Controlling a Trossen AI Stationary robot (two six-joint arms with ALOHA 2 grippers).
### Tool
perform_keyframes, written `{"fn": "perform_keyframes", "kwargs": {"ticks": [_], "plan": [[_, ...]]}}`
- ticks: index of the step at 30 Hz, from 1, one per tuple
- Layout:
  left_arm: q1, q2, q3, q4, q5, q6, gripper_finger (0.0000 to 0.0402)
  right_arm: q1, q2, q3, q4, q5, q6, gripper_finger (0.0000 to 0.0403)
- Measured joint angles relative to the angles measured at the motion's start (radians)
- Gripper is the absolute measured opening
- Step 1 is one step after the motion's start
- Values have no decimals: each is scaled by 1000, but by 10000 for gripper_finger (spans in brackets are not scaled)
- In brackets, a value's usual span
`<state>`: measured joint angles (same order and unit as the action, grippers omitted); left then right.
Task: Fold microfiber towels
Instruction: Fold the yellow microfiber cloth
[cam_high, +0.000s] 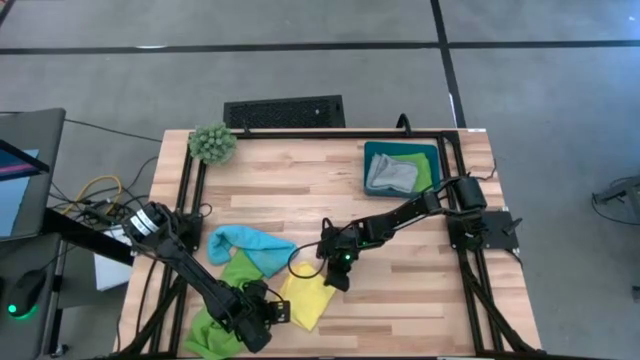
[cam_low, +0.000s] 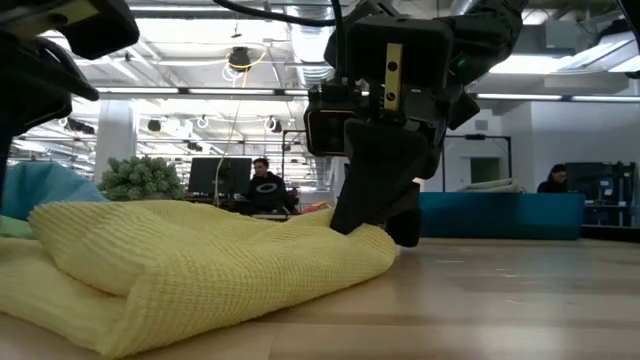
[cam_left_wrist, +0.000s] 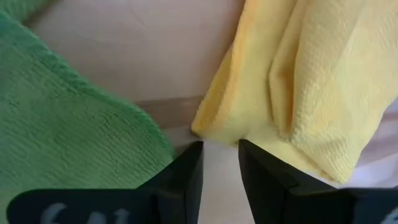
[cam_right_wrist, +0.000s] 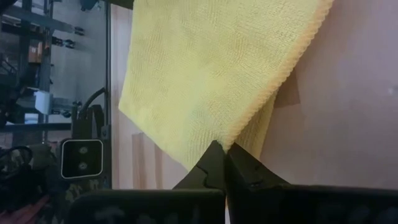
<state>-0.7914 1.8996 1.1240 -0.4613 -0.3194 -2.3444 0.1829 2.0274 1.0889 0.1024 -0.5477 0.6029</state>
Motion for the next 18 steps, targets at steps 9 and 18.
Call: {"fn": "perform_keyframes", "kwargs": {"ticks": [9, 18], "plan": [[37, -2, -14, -15, -72, 1, 98, -2, 0, 0, 3, 0, 0, 13], [51, 1, -17, -34, -153, 11, 98, -2, 0, 0, 4, 0, 7, 15]]}}
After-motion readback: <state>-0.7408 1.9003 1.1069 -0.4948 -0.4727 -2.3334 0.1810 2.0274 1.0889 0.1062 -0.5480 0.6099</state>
